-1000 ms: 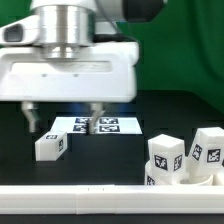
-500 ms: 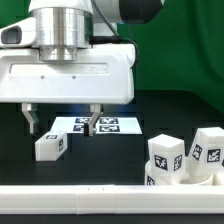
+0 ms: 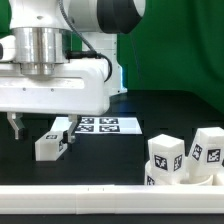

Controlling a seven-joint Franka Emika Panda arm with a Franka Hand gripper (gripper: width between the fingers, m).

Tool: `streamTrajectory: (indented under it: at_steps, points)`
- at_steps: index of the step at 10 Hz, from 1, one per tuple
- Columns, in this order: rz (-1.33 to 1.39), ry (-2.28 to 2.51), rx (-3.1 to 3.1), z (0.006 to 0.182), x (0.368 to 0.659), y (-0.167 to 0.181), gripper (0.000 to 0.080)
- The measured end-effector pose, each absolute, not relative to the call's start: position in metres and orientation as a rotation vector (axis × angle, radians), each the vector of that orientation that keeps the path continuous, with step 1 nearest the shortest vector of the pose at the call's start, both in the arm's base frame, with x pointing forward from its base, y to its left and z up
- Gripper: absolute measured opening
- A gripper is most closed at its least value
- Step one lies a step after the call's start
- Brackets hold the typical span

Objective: Assemble stool

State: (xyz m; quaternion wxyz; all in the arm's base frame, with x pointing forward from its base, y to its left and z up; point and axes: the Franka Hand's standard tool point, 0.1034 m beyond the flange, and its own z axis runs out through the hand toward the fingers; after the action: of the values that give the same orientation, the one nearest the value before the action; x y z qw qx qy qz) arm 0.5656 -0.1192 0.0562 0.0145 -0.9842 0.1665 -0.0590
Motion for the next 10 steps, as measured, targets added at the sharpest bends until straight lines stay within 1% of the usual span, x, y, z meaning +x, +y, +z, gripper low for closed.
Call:
streamTrajectory:
  at_steps: [1,3,4,5,6,8,10]
  points:
    - [-0.162,0.516,-3.060,0.056,0.564,-0.118,0.0649]
    - [0.014,0.507,-3.019,0.055,0.561,-0.113,0.0649]
    - [0.151,0.498,-2.986,0.054,0.556,-0.110,0.0649]
    - [0.263,0.506,-2.958,0.053,0.553,-0.114,0.0649]
    - [0.312,0.520,-2.945,0.052,0.550,-0.115,0.0649]
    - [0.499,0.554,-2.880,0.049,0.534,-0.115,0.0649]
    - [0.683,0.528,-2.807,0.048,0.533,-0.112,0.0649]
